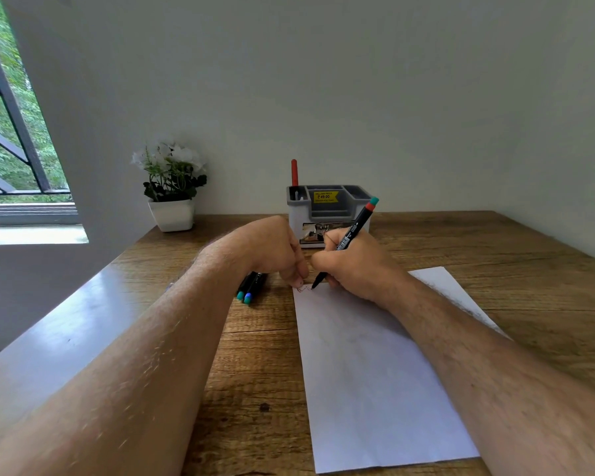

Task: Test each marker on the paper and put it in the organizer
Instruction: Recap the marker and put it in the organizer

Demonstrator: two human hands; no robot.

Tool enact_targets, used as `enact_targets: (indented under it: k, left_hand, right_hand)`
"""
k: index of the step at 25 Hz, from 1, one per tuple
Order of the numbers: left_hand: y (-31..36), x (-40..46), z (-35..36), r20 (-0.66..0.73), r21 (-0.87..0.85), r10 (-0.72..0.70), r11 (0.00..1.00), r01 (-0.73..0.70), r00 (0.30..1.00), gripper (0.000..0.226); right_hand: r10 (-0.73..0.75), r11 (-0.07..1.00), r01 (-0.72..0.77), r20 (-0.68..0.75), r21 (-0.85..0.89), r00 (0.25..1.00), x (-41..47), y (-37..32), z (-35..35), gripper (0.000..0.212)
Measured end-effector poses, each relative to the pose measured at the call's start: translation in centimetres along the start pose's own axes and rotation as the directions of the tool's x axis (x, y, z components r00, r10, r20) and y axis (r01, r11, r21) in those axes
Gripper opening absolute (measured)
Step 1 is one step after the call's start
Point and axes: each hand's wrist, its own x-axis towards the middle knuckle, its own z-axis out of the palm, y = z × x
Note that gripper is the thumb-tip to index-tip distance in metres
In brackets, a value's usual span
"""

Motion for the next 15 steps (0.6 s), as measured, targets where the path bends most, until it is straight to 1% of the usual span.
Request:
enact_targets:
  k: [4, 7, 11, 15]
  left_hand:
    - [-0.02, -0.11, -0.10, -0.017, 0.011, 0.010, 1.000, -0.009, 1.000, 0.012]
    - [0.03, -0.16, -0.09, -0.015, 0.005, 0.009, 1.000, -0.009, 1.000, 0.012]
    - [0.03, -0.04, -0.01, -0.015, -0.001, -0.002, 1.000, 0.002, 1.000, 0.018]
    - [0.06, -0.03, 0.00, -0.015, 0.003, -0.002, 1.000, 0.002, 1.000, 0.013]
  right_hand:
    - [-0.018, 0.999, 0.018, 0.001, -0.049, 1.000, -0.07, 0.03, 0.13, 0.020]
    - [-0.013, 0.999, 0.014, 0.021, -0.033, 1.000, -0.14, -0.07, 0.06, 0.023]
    - [-0.011, 1.000, 0.011, -0.009, -0.021, 1.000, -0.12, -0.13, -0.01, 0.022]
    - [-0.003, 1.000, 0.003, 0.027, -0.013, 1.000, -0.07, -0.12, 0.01, 0.022]
